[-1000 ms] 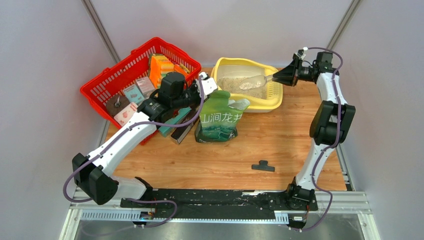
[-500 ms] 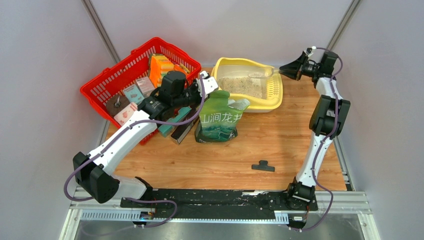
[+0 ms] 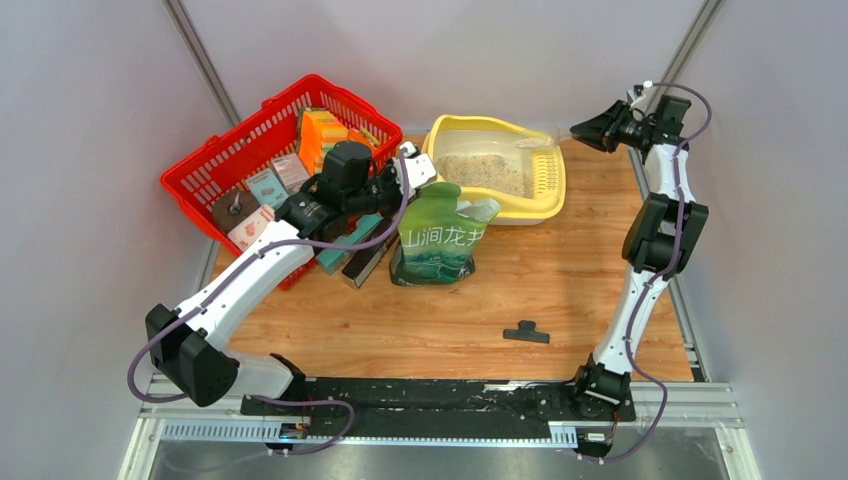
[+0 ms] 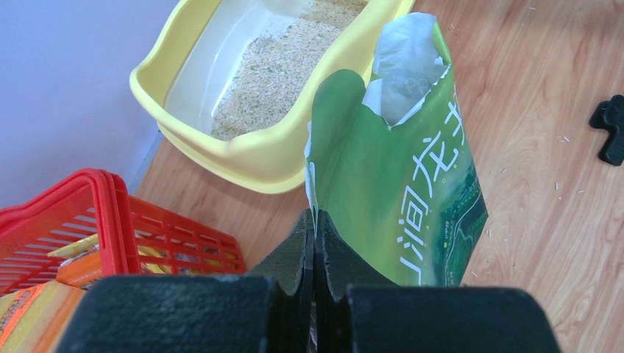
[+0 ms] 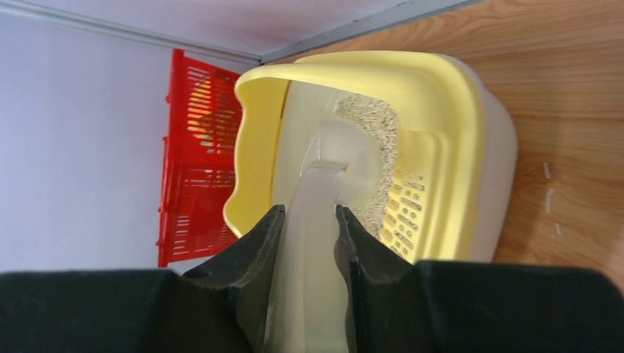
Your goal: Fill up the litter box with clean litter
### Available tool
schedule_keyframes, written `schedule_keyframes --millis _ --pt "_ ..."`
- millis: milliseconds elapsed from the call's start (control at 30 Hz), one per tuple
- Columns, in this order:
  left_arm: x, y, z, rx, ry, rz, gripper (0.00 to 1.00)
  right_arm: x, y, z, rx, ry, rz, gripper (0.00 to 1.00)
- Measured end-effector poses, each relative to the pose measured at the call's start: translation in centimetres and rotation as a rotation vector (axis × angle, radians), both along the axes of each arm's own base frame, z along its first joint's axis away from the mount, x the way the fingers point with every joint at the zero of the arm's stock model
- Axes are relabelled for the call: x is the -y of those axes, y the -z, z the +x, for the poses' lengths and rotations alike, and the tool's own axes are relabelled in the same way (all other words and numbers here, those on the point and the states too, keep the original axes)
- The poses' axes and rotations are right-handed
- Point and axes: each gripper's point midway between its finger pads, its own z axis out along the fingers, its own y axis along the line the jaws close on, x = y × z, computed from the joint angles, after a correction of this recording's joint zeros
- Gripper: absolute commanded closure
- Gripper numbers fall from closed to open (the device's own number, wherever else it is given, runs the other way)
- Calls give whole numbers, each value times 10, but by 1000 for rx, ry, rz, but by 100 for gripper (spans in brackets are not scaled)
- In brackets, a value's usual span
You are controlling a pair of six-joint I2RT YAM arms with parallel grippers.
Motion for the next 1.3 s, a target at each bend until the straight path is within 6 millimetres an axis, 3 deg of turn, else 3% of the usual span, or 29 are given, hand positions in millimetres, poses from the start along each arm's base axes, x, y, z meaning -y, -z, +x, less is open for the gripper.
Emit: schedule_keyframes --millis 167,533,1000,1300 --pt "1 1 -2 -14 2 -12 100 10 10 3 -23 66 -81 100" --pt "-1 -1 -12 -17 18 -31 100 21 2 3 -11 140 -216 100" --pt "0 -1 -15 -9 20 -63 100 12 -35 -13 103 150 -457 100" --pt "1 -2 -20 3 32 -94 100 -8 -59 -31 178 103 -553 100"
